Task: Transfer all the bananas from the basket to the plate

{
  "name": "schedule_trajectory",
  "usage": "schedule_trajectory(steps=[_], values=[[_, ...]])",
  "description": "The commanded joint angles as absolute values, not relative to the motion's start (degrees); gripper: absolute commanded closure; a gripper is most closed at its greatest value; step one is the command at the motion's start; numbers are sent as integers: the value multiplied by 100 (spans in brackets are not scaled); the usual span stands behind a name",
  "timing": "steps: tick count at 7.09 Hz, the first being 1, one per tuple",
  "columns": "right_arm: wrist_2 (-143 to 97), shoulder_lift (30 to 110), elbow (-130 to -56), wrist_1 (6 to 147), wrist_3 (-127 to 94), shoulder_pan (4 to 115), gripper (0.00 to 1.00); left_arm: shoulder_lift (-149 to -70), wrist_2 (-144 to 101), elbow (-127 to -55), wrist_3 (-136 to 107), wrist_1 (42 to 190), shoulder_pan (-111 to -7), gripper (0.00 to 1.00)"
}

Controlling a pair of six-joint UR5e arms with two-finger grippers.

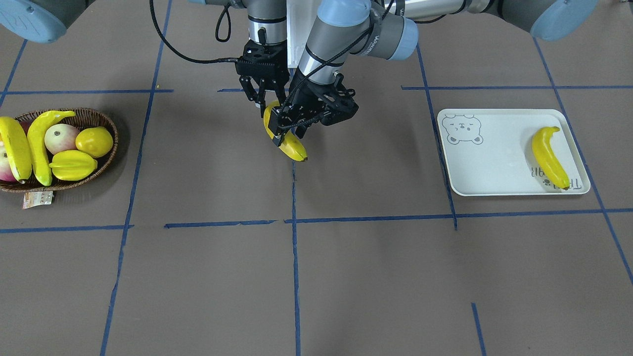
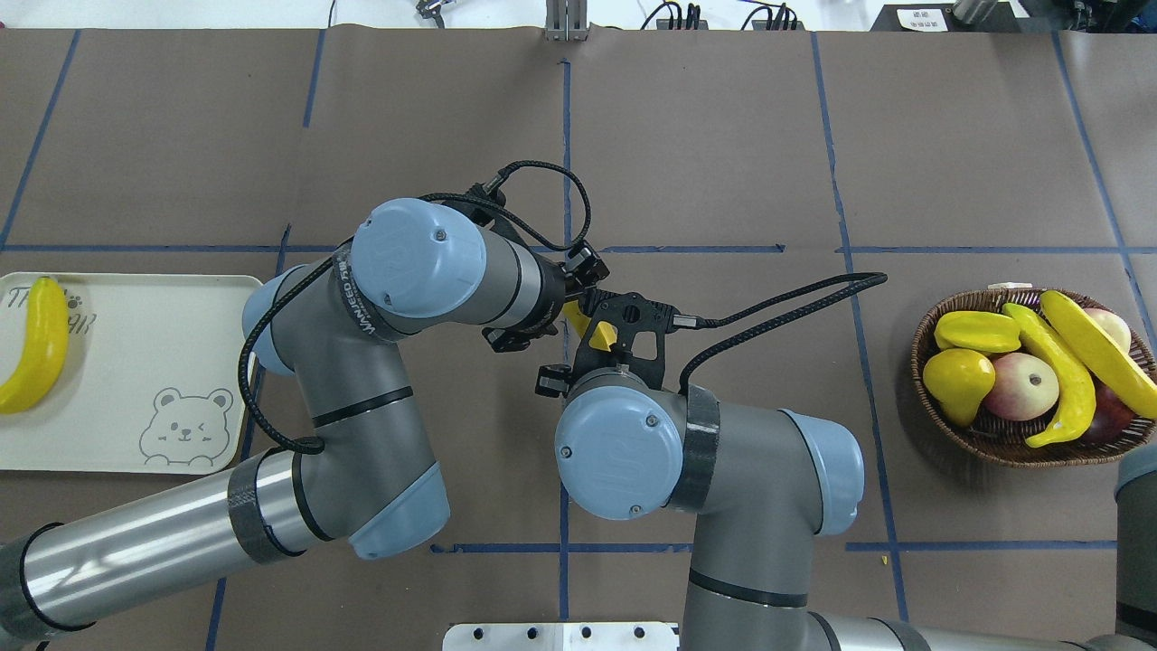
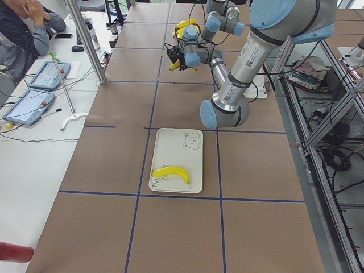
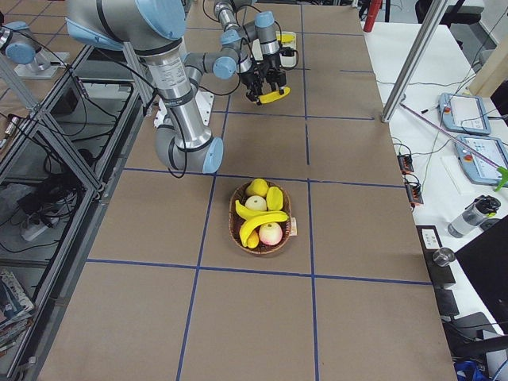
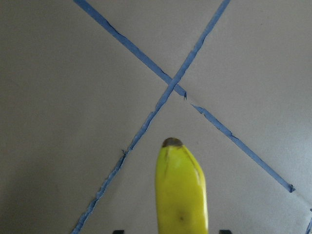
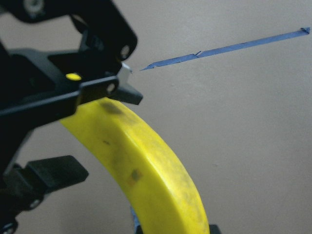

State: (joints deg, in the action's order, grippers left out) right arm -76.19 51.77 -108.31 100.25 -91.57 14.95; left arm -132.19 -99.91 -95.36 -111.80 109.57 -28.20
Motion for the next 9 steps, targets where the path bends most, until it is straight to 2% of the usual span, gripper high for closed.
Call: schedule_trajectory(steps=[1,3,4,5,6,7,8,9], values=[[-7567,5142,-10872,10028,-9158,1450,95,-13219,-9940,-9536,-11180,10960,-2821,29],[-7567,5203,-10969,10046,-9158,1424,95,-13201,-9940,-9536,-11180,10951,-2804,29],[-7567,5212,-10969,10046,-9158,1424,95,-13192,-9914,-9536,-11180,10951,-2821,38],[-7567,5212,-10969,10046,-9158,1424,94,-13192,-9914,-9545,-11171,10951,-2821,64],[-7567,5221,-10960,10046,-9158,1415,90,-13192,-9914,-9597,-11162,10951,-2821,90],[-7576,5221,-10951,10046,-9141,1415,77,-13192,-9914,-9632,-11153,10951,-2830,99],[-7567,5212,-10942,10055,-9158,1389,13,-13192,-9914,-9633,-11153,10951,-2830,100],[-7593,5177,-10986,10046,-9141,1397,1,-13192,-9914,-9633,-11145,10951,-2839,100]])
